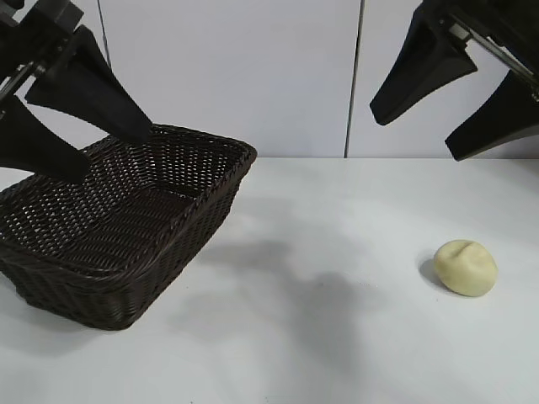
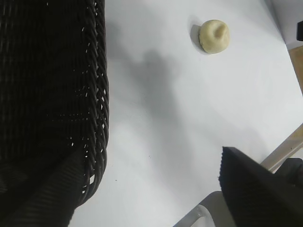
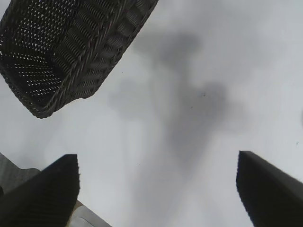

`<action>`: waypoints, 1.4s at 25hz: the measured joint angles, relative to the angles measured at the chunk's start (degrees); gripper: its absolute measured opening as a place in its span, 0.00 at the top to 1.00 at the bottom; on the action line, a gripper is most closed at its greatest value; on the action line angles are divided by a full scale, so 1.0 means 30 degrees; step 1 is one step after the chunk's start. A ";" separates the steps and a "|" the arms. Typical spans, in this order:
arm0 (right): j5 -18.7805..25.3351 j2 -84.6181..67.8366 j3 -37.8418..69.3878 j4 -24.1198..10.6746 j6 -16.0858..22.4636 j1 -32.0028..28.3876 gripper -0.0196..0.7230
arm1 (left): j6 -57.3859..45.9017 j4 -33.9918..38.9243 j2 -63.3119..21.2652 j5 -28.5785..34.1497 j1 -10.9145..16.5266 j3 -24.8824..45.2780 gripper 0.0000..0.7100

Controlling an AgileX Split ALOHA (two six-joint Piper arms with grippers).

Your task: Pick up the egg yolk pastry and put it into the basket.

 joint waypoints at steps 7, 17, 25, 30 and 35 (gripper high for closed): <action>0.0000 0.0000 0.0000 0.0000 0.0000 0.0000 0.11 | 0.0000 0.0000 0.0000 0.0000 0.0000 0.0000 0.20; 0.0000 0.0000 0.0000 0.0000 0.0000 0.0000 0.11 | 0.0000 0.0000 0.0000 0.0000 0.0000 0.0000 0.20; 0.0000 0.0000 0.0000 0.0000 0.0000 0.0000 0.11 | 0.0000 0.0000 0.0000 -0.0426 0.0000 0.0000 0.20; 0.0000 0.0000 0.0000 0.0000 0.0000 0.0000 0.11 | 0.0000 -0.0024 0.0000 -0.1309 0.0000 0.0000 0.20; -0.0017 0.0000 0.0000 0.0000 0.0000 0.0000 0.11 | -0.2009 -0.0217 0.0000 -0.0986 0.0000 0.0000 0.20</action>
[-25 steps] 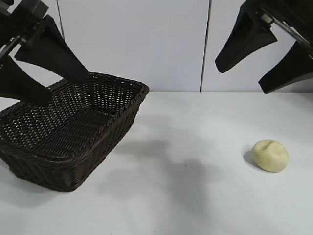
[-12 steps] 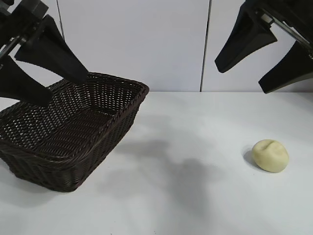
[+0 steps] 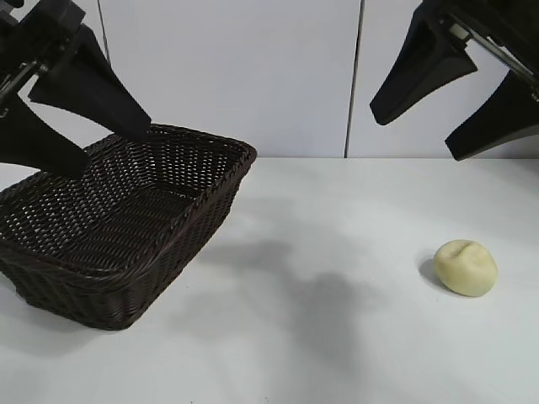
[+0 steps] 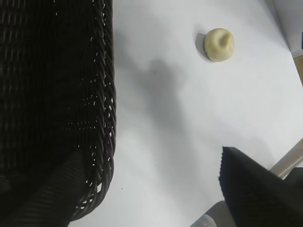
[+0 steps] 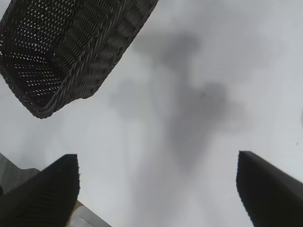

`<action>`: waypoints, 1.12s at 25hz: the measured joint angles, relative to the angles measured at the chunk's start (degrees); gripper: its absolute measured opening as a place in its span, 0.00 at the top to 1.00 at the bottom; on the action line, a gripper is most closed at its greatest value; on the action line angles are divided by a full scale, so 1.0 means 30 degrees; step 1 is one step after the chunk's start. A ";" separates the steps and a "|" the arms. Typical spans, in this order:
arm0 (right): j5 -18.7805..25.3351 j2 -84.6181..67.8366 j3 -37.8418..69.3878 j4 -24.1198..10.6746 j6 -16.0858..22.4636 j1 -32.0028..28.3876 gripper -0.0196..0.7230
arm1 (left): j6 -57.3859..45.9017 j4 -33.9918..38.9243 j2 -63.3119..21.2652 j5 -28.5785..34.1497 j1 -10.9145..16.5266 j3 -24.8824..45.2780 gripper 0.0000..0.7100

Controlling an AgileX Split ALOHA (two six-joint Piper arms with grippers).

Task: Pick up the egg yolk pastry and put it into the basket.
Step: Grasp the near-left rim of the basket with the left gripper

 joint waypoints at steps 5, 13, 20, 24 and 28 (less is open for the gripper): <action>0.0000 0.0000 0.0000 0.0000 0.0000 0.0000 0.11 | -0.6233 0.2643 -0.0472 0.0154 0.0000 -0.0300 0.20; -0.0034 0.0000 0.0000 0.0021 0.0000 0.0000 0.11 | -1.9061 1.2620 -0.0700 0.0998 0.0000 -0.1141 0.20; -0.0034 0.0000 0.0000 0.0035 0.0000 0.0000 0.11 | -2.3918 1.4212 0.0355 0.0914 0.0000 -0.1157 0.20; -0.0034 0.0000 0.0000 0.0035 0.0000 0.0000 0.11 | -2.5644 1.4895 0.0975 0.0898 0.0000 -0.1157 0.20; -0.0034 0.0000 0.0000 0.0035 0.0000 0.0000 0.11 | -2.7405 1.5949 0.0997 0.0761 0.0000 -0.1050 0.20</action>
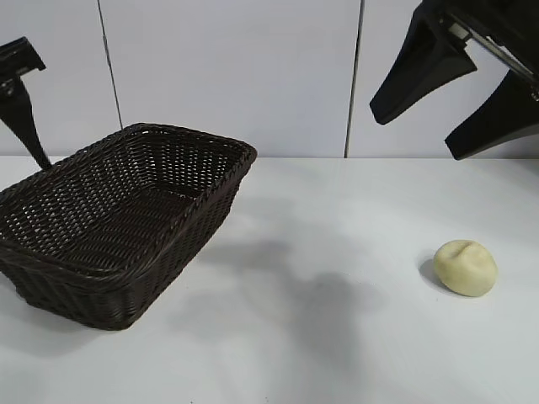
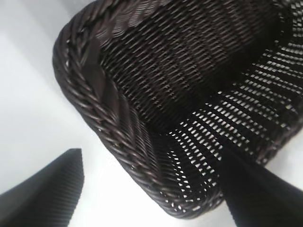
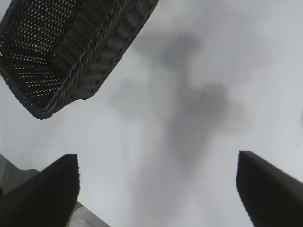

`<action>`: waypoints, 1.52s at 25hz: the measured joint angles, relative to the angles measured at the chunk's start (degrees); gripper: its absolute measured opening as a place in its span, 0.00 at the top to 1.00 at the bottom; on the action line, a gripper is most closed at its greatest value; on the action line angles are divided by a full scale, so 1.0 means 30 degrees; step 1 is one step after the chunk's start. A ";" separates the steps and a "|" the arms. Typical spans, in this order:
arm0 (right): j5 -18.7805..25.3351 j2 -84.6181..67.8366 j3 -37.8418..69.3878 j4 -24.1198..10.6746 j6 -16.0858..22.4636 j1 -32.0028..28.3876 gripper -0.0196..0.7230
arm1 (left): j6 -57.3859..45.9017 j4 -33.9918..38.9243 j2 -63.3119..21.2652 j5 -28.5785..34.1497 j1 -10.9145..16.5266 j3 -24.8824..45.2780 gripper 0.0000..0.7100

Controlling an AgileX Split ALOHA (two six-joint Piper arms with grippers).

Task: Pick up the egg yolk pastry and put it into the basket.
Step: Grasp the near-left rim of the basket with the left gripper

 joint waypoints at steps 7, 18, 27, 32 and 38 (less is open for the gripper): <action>0.0000 0.0000 0.0000 0.0000 0.0000 0.0000 0.11 | -0.1465 0.0011 0.0000 -0.1688 0.0000 0.1707 0.20; 0.0000 0.0000 0.0000 0.0000 0.0000 0.0000 0.11 | -0.1520 -0.1143 0.0386 -0.4263 0.0000 0.2978 0.20; 0.0000 0.0000 0.0000 0.0000 0.0000 0.0000 0.11 | -0.1459 -0.1156 0.2920 -0.5445 0.0000 0.2978 0.20; 0.0000 0.0000 0.0000 0.0000 0.0000 0.0000 0.11 | -0.1455 -0.1164 0.3833 -0.5923 0.0000 0.2978 0.20; 0.0000 0.0000 0.0000 0.0000 0.0000 0.0000 0.11 | -0.1407 -0.1180 0.4120 -0.6006 0.0000 0.2978 0.29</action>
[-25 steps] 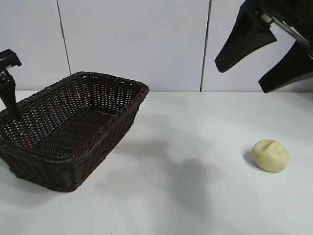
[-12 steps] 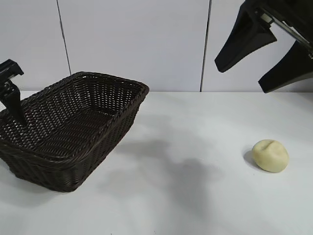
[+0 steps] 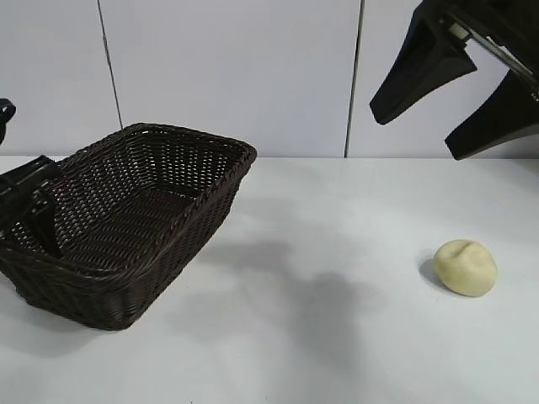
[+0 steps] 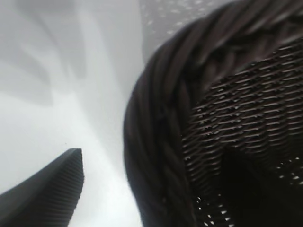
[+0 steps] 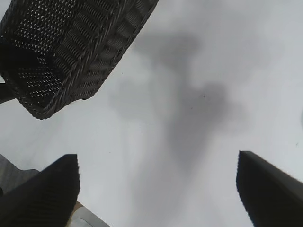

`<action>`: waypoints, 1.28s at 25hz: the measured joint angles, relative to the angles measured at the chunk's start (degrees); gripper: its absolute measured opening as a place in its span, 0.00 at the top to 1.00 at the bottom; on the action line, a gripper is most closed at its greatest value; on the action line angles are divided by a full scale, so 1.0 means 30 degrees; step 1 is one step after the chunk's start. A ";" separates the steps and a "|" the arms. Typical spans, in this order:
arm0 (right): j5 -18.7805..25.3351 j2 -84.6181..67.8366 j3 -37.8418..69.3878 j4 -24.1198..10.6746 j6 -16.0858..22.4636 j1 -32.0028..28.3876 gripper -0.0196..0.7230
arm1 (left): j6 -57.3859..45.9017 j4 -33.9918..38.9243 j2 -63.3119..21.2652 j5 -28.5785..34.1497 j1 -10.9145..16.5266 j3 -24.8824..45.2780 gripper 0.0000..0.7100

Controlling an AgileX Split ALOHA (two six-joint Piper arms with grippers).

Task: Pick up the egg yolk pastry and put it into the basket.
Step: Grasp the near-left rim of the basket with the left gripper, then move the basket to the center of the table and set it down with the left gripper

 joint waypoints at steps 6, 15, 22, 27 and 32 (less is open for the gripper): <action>0.0000 0.0000 0.0000 0.0000 0.0000 0.0000 0.11 | -0.0117 -0.0168 -0.0181 -0.0071 0.0000 0.0000 0.75; -0.0003 0.0000 0.0000 0.0020 0.0000 0.0000 0.11 | 0.0022 -0.0123 -0.1043 0.0734 0.0037 -0.0106 0.86; -0.0003 0.0000 0.0000 0.0036 0.0000 0.0000 0.11 | 0.0742 0.0063 -0.1253 0.2858 0.0037 -0.2090 0.86; -0.0003 0.0000 0.0000 0.0036 0.0000 0.0000 0.11 | 0.3409 -0.0218 -0.1253 0.3756 0.0037 -0.4096 0.86; -0.0003 0.0000 0.0000 0.0036 0.0000 0.0000 0.11 | 0.7107 -0.0254 -0.1253 0.5497 0.0037 -0.5982 0.86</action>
